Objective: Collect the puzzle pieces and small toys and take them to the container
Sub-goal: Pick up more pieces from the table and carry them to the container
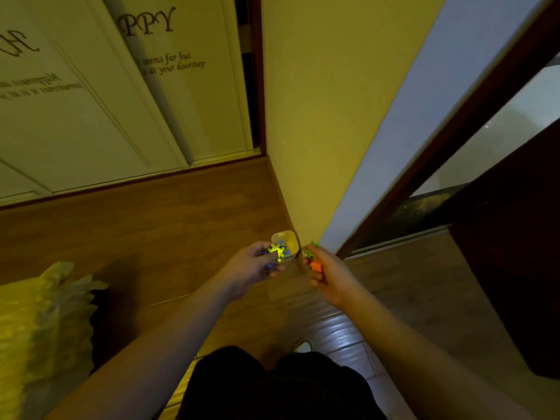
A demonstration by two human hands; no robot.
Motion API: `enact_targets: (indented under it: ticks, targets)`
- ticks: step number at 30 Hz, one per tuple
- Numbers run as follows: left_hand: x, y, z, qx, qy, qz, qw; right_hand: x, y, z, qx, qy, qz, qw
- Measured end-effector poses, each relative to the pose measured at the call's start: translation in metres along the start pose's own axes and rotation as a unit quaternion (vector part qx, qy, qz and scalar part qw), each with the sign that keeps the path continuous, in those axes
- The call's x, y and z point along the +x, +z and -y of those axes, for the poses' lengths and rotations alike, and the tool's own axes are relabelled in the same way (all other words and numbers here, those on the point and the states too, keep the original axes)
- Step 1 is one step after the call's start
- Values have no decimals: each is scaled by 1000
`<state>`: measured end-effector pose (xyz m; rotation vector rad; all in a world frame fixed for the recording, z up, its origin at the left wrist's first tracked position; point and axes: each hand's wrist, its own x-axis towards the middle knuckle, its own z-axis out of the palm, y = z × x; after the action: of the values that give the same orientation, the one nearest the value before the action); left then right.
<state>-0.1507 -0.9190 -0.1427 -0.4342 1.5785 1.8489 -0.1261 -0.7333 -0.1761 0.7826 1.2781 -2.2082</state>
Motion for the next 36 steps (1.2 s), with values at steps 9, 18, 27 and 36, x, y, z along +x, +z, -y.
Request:
enact_targets:
  ticks: [9,18,27,36]
  targets:
    - [48,-47,-33,-13,-13,-58,998,74,42,34,14,53,22,998]
    - [127,-98,-74,-8,-57,-48,997,150,93,64,100,65,-19,993]
    - [203,-108,-71,31,-92,-45,994,229,64,33,86,43,-118,988]
    - [312,-100,9,-63,-131,-103,984,341,-5,-16,19,86,-156,984]
